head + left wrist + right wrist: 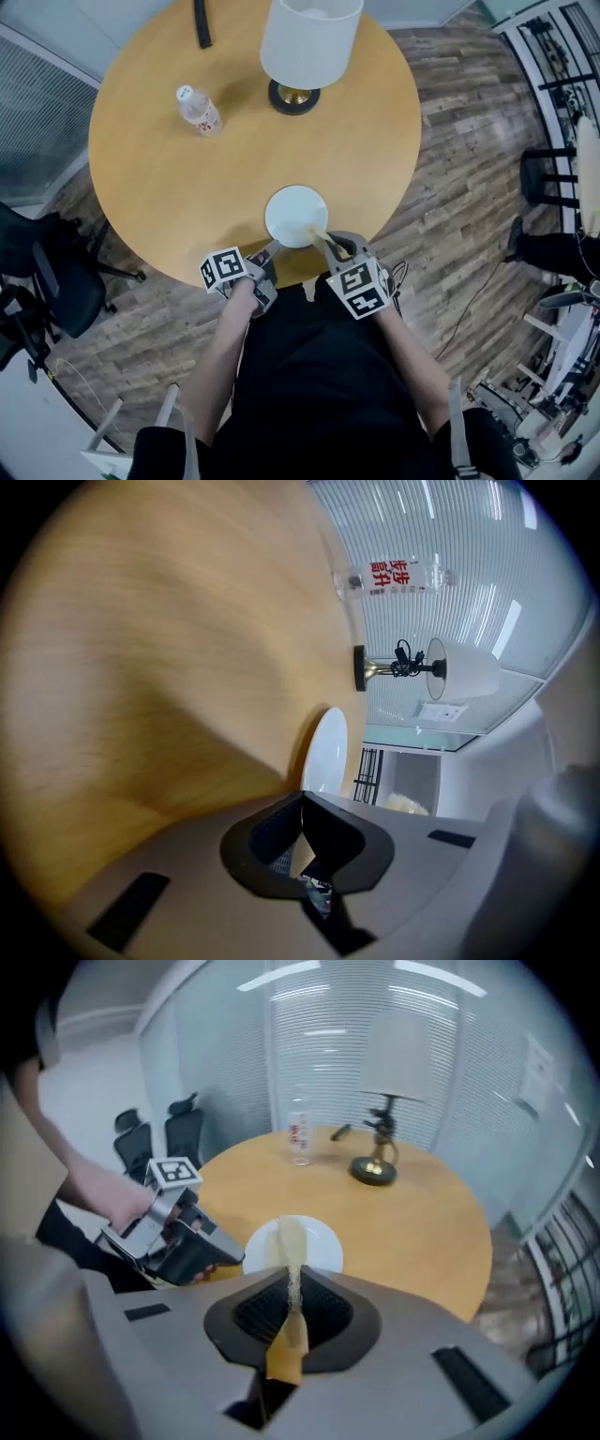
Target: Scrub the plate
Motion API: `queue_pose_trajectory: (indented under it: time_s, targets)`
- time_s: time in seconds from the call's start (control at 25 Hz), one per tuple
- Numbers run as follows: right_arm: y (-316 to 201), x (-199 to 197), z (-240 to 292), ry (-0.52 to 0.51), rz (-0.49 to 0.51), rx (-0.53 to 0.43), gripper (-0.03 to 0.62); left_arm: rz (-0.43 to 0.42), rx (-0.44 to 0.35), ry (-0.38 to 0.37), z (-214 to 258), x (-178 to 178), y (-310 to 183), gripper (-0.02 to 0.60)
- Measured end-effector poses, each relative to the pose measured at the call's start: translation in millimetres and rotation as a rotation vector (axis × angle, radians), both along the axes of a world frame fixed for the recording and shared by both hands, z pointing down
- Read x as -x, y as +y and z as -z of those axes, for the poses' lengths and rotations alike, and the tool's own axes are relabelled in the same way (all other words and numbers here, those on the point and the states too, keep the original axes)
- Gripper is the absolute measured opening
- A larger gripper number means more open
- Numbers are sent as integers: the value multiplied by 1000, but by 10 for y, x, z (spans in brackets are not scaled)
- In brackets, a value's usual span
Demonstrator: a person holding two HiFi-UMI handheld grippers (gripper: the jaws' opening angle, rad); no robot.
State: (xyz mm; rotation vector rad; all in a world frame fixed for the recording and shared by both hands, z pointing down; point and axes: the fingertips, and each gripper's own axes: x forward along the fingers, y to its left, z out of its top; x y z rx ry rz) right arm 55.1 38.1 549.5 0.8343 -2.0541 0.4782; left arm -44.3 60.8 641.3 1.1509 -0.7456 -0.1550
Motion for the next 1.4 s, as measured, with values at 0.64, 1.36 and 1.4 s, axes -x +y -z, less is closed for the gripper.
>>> queue_pose_trajectory:
  time_s: [0.64, 1.36, 1.4]
  targets:
    - [815, -2062, 876, -393, -885, -105, 29, 52, -102, 29, 48, -1152, -1873, 14]
    - [334, -1664, 1039, -520, -717, -95, 29, 76, -217, 137, 402, -887, -1739, 121]
    - [276, -1606, 1047, -531, -695, -92, 29, 81, -233, 142, 472, -823, -1681, 120]
